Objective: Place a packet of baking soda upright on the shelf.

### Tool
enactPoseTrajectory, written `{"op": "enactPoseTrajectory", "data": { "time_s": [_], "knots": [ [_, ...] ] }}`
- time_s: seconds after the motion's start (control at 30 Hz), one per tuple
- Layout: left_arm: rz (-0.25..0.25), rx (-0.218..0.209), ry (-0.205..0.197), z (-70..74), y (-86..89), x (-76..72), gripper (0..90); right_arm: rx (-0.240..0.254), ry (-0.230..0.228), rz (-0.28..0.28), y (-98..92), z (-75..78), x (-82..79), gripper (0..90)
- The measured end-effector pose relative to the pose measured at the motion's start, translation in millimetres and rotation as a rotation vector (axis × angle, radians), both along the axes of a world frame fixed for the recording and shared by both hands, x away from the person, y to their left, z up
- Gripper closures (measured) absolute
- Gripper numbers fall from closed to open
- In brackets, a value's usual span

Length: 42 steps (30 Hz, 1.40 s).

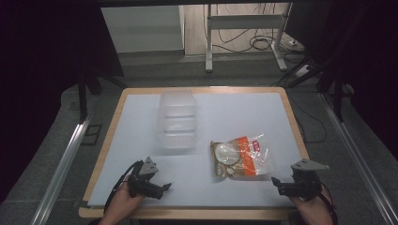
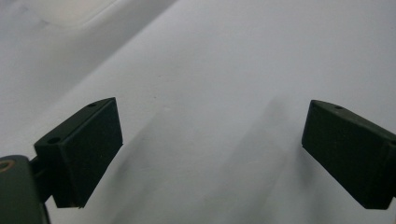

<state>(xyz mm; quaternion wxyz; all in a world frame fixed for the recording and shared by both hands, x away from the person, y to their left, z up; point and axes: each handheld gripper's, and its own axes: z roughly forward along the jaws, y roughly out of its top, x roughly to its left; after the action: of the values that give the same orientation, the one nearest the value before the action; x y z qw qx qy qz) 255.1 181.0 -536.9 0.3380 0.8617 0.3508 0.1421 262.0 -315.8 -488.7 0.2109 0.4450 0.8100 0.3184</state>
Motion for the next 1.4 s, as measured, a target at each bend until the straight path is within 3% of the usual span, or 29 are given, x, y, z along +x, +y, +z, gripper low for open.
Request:
{"op": "enactPoseTrajectory", "data": {
  "time_s": [0.43, 0.77, 0.87, 1.1, 1.4],
  "knots": [
    [-0.001, -0.001, 0.002, -0.3, 0.0, 0.2, 5.2, -0.007, 0.023, 0.04, 12.7, -0.4, 7.2, 15.1],
    [-0.002, -0.001, 0.004, -0.8, -0.4, 0.5, 5.2, 0.117, 0.028, 0.046, 11.7, 0.9, 16.9, 14.9],
    [-0.002, 0.0, 0.004, -1.0, -0.7, 0.6, 5.2, 0.127, 0.022, 0.053, 13.2, 1.4, 18.2, 15.0],
    [-0.004, 0.002, 0.004, -1.4, -1.3, 0.7, 5.2, 0.11, 0.003, 0.066, 17.7, 2.1, 25.1, 16.5],
    [-0.006, 0.01, 0.005, -2.1, -2.6, 0.8, 5.3, 0.118, 0.034, 0.085, 20.3, -4.3, 39.0, 18.0]
  ]
}}
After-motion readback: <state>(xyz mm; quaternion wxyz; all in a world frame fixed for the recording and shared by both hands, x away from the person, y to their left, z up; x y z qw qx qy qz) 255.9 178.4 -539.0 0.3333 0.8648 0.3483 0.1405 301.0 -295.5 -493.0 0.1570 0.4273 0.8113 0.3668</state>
